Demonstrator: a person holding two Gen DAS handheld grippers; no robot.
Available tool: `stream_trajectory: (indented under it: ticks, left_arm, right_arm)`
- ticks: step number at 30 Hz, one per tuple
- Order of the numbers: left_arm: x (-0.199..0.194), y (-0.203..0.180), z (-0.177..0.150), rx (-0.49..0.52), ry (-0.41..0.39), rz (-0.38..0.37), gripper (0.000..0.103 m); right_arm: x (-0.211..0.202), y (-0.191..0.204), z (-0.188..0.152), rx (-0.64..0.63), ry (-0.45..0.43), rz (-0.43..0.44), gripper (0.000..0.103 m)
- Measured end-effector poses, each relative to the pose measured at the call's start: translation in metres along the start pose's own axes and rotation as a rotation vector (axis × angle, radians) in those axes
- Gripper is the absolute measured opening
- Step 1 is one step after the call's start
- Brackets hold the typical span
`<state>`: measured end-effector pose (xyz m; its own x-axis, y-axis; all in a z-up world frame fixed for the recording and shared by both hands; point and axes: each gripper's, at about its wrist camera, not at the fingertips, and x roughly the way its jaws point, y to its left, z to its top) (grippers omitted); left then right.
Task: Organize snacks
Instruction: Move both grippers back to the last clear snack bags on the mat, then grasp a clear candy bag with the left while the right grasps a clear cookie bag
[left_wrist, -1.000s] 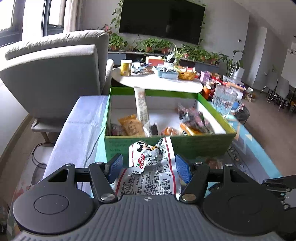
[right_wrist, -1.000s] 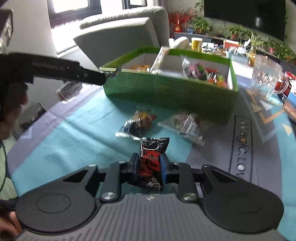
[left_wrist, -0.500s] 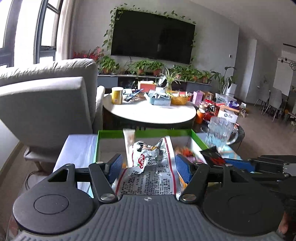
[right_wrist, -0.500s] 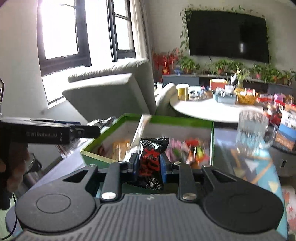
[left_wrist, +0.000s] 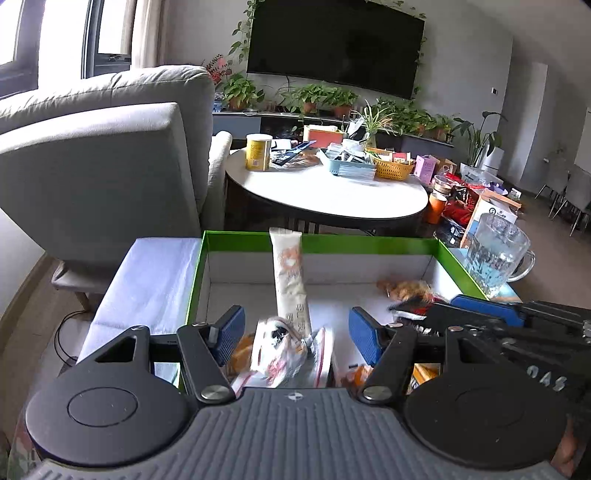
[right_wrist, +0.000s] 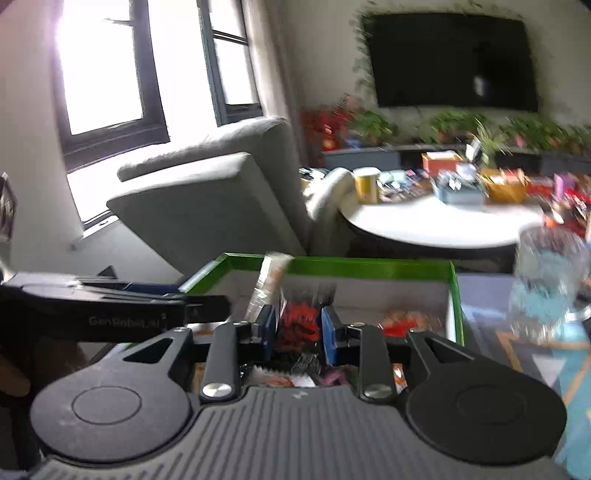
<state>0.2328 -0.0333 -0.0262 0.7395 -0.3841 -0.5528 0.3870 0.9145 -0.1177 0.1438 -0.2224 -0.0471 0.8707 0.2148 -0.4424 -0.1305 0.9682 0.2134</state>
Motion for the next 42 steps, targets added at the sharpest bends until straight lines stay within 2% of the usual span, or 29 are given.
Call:
stream_trajectory:
  ticks: [5,9,14,17,22,24,30,42]
  left_arm:
    - [-0.010,-0.004,-0.003,0.025,-0.022,0.019,0.059]
    - [-0.027,-0.012,-0.004,0.034,-0.049,-0.001,0.060]
    - [-0.048,-0.022,-0.013,0.067,-0.048,-0.018,0.060]
    - [-0.061,-0.028,-0.026,0.080,-0.020,-0.041,0.060]
    - [-0.069,-0.037,-0.058,0.079,0.070,-0.069,0.061]
    - [-0.066,-0.039,-0.072,0.059,0.112,-0.072,0.061]
    - [-0.053,-0.045,-0.089,0.033,0.192,-0.063,0.061]
    - [-0.038,-0.056,-0.103,0.034,0.242,-0.085,0.058]
  right_arm:
    - [-0.020,-0.010,-0.011,0.023,0.025,-0.023,0.038]
    - [-0.037,-0.011,-0.015,0.038,0.028,-0.036,0.048]
    - [-0.047,-0.007,-0.018,0.017,0.028,-0.048,0.054]
    - [-0.054,-0.006,-0.021,0.023,0.027,-0.052,0.055]
    - [-0.066,-0.009,-0.033,0.056,0.051,-0.065,0.065]
    - [-0.068,-0.009,-0.041,0.073,0.067,-0.075,0.076]
    - [-0.074,-0.005,-0.058,0.069,0.093,-0.103,0.076]
    - [-0.078,-0.011,-0.064,0.119,0.101,-0.105,0.076]
